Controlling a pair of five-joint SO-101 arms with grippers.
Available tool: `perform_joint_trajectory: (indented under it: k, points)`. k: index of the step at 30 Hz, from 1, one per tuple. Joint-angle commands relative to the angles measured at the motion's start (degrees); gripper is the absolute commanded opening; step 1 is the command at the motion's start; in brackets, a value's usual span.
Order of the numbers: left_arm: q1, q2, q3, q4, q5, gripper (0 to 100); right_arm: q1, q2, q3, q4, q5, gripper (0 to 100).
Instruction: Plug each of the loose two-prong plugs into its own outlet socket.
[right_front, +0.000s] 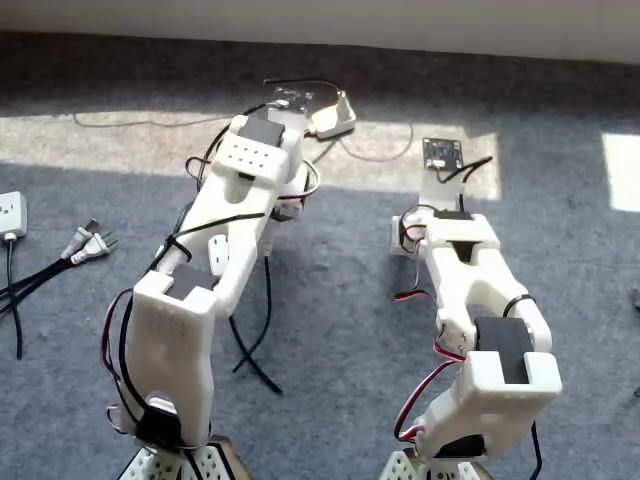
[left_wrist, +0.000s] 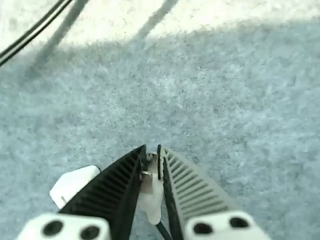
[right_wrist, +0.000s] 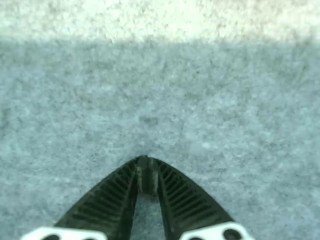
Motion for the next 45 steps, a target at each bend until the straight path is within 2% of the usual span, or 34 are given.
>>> perform_joint_trajectory:
  k: [1, 5, 7, 12, 20, 38, 45]
  points:
    - [-0.66, 0.75, -2.51, -0.53, -9.67, 2, -0.04, 0.13, -2.77, 0.04, 0.53, 0.9]
    - [0.92, 7.60, -4.53, -0.09, -16.79, 2, -0.04, 0.13, -2.77, 0.04, 0.53, 0.9]
    - [1.63, 11.91, -7.43, 0.09, -18.02, 3, -0.04, 0.13, -2.77, -0.04, 0.53, 0.9]
    - [1.54, 18.33, -19.74, 8.09, -17.93, 14, -0.04, 0.13, -2.77, -0.04, 0.53, 0.9]
    - [1.27, 20.18, -33.54, 16.97, -15.03, 14, -0.04, 0.13, -2.86, -0.04, 0.53, 0.9]
    - [-1.98, 20.00, -33.98, 17.49, -14.77, 17, -0.04, 0.13, -2.86, -0.04, 0.53, 0.9]
    - [-2.15, 12.35, -30.90, 17.49, -13.54, 18, -0.04, 0.13, -2.86, -0.13, 0.53, 0.9]
